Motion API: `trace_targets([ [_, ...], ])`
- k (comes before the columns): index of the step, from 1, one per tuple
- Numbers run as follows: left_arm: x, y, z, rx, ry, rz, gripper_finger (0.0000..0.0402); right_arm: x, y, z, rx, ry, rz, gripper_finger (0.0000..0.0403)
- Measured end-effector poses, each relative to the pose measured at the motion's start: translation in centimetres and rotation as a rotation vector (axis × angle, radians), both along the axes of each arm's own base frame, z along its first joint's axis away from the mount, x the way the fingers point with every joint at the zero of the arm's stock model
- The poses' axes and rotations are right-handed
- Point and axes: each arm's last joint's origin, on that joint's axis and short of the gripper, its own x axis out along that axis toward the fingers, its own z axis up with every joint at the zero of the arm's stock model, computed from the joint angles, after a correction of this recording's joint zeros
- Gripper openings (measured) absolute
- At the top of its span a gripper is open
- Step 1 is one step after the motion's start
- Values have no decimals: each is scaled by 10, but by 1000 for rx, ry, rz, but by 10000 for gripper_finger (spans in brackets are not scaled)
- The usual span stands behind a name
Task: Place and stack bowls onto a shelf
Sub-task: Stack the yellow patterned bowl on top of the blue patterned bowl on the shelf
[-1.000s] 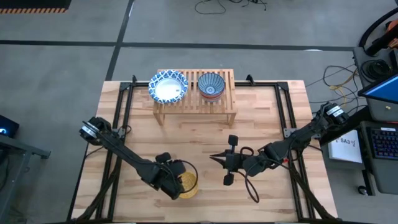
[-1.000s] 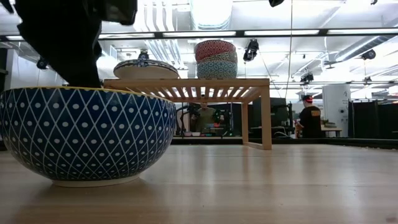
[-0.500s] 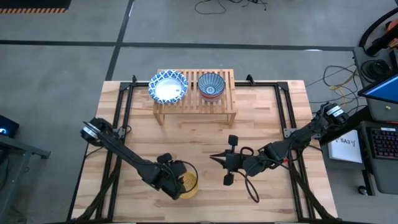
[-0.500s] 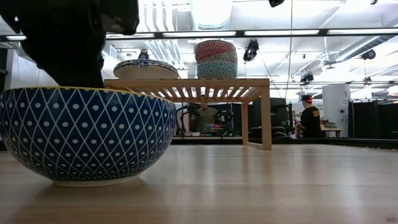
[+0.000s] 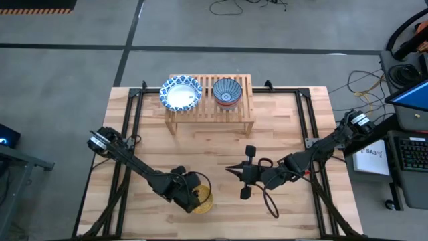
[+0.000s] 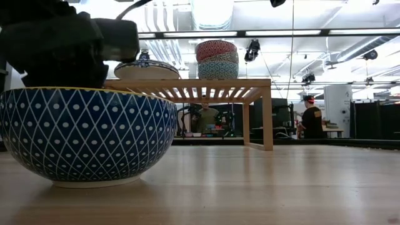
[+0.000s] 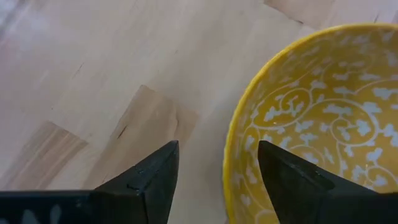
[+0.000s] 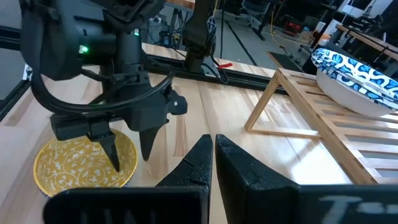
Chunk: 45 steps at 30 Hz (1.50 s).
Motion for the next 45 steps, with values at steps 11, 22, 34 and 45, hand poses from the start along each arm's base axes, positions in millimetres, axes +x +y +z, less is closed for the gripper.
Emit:
trace_targets([
  [11,-1,1,1,-7,-15,-4,48,-1,0,2,1,-7,-3,9],
  [22,-11,9,32,108,-92,-46,6,-11,7,13,-3,-39,37,9],
  [34,-20,15,63,137,-158,-103,6,-6,11,2,-36,-2,50,9],
  [45,-31,23,96,-14,-168,-266,6,-3,16,6,-6,-48,163,24],
])
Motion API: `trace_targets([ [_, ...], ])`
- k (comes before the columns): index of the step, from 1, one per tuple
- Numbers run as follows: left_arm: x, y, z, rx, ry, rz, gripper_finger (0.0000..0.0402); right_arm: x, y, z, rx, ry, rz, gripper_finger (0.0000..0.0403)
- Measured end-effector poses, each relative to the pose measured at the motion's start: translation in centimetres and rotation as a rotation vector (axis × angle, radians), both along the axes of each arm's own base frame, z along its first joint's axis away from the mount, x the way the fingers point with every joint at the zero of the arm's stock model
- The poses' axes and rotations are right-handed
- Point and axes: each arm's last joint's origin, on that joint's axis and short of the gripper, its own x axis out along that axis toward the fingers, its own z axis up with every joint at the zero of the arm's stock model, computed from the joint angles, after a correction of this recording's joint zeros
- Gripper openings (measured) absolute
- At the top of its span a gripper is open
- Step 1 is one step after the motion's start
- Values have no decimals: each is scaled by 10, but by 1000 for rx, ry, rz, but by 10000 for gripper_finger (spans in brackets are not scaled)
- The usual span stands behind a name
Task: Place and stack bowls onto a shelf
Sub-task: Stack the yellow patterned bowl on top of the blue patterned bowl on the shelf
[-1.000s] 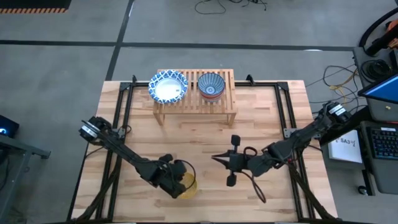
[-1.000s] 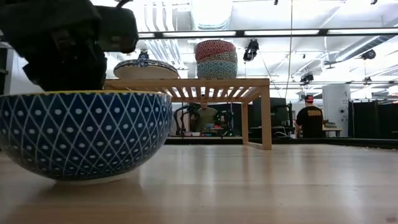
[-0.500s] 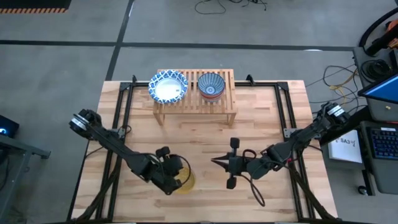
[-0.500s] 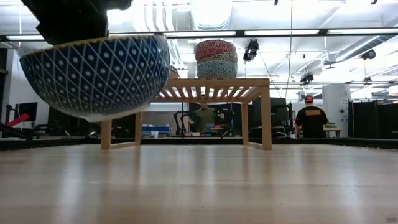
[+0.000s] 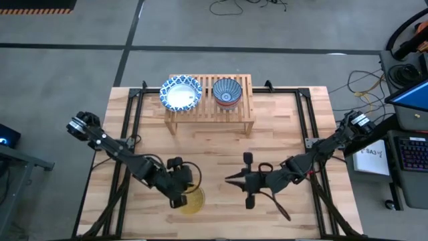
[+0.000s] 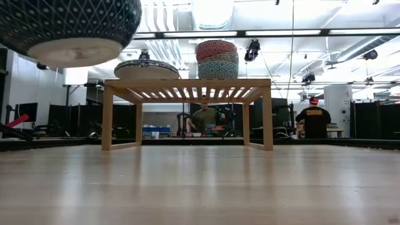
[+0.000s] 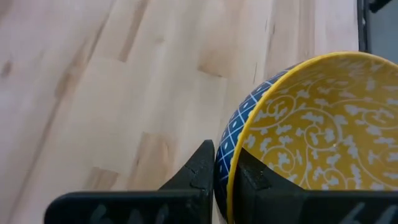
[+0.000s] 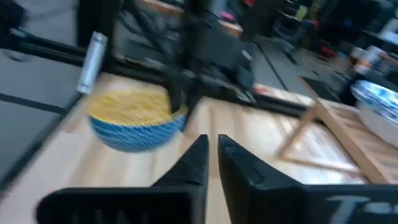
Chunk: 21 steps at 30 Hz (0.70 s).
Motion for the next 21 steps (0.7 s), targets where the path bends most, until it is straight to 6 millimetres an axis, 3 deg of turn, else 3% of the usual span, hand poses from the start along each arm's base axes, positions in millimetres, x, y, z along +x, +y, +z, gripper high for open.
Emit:
trace_targets([
  [7,5,13,-5,-184,121,-32,6,7,5,11,4,-41,79,116],
  [13,10,21,-22,-352,276,-67,8,33,22,15,-46,7,184,192],
  [21,19,35,-36,-373,331,-45,9,85,40,-1,-137,165,320,210],
])
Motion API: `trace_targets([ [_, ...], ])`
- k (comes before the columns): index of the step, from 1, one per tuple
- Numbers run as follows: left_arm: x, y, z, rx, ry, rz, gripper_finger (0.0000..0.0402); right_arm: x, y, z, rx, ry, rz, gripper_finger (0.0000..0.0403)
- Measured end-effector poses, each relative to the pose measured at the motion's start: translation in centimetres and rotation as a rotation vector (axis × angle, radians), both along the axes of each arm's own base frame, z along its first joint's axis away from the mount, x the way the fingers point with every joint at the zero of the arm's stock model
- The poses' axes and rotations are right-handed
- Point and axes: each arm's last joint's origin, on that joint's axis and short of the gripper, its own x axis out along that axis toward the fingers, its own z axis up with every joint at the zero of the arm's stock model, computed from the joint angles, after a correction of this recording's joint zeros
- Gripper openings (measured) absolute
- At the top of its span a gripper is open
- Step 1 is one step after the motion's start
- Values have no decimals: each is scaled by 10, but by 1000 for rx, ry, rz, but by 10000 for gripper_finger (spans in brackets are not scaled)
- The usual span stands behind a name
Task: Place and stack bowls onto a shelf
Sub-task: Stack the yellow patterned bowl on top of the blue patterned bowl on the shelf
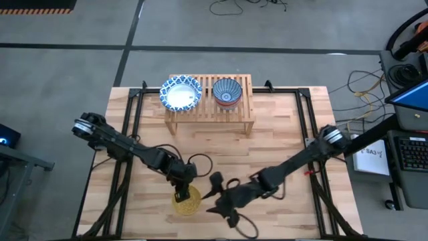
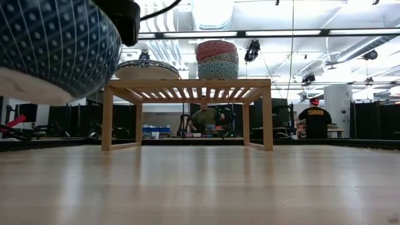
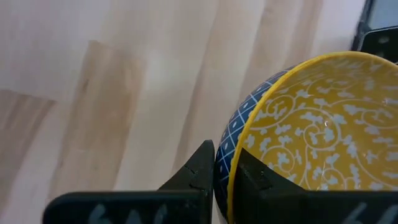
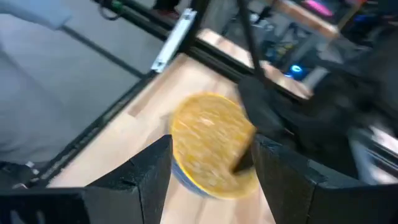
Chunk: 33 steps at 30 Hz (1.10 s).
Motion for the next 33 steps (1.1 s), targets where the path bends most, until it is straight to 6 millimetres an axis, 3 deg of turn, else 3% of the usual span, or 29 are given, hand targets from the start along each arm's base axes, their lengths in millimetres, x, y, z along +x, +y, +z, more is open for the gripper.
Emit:
trace_targets([
  [12,-2,8,-5,15,18,-18,10,57,-4,-31,-29,235,76,210],
  [15,-6,9,-8,40,51,-55,10,58,-4,-33,-58,273,91,209],
  [19,-6,1,-5,20,-18,-201,10,55,-3,-31,-73,266,166,202],
  [27,-4,-5,-3,34,-110,-327,11,48,-6,-25,-126,276,223,185],
  [33,-3,-1,-4,300,-142,-79,11,28,-29,-9,6,332,47,167],
])
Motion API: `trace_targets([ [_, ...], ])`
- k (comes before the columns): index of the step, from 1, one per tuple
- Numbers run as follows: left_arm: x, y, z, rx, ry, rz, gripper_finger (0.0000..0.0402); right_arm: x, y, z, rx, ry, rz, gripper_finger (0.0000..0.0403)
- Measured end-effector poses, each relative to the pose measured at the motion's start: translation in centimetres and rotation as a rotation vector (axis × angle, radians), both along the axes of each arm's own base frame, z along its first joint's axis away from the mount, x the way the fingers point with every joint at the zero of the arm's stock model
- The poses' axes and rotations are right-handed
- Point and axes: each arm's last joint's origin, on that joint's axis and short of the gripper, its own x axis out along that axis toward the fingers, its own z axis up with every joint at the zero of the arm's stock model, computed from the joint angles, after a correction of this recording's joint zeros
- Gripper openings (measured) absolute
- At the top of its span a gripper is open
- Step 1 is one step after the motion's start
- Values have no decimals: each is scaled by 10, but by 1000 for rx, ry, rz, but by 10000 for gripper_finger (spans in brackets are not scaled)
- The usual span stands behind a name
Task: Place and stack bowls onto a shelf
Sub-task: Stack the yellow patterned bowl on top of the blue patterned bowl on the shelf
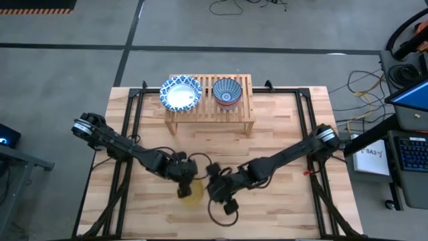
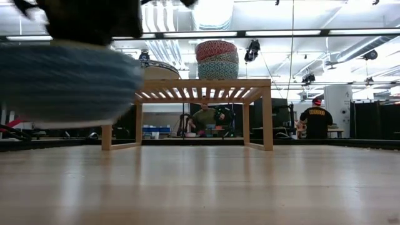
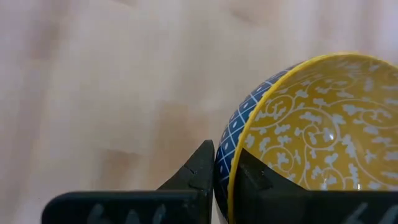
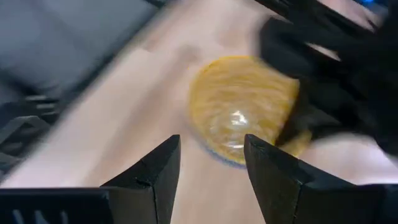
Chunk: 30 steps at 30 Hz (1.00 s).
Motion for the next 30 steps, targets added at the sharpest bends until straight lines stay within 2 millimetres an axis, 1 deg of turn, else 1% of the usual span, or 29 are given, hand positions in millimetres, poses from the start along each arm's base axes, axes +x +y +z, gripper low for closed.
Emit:
trace_targets([
  [2,0,2,0,57,-27,117,11,-10,-9,-2,-25,-1,-158,159],
  [6,-2,7,-1,136,-57,282,11,-34,-26,-15,-83,-18,-486,141],
  [8,-1,9,0,153,-94,351,11,-44,-35,-24,-63,-20,-589,132],
  [10,-1,11,1,186,-137,430,11,-49,-42,-33,14,-39,-652,124],
  [13,1,17,3,256,-208,528,11,-50,-47,-40,141,-119,-709,113],
  [16,2,20,4,304,-251,567,11,-49,-52,-45,188,-176,-717,103],
  [19,5,20,6,306,-289,589,11,-47,-61,-49,204,-196,-740,95],
  [24,8,21,7,289,-321,605,12,-44,-75,-50,209,-208,-776,89],
  [30,10,20,8,274,-350,616,12,-39,-84,-48,232,-216,-813,85],
])
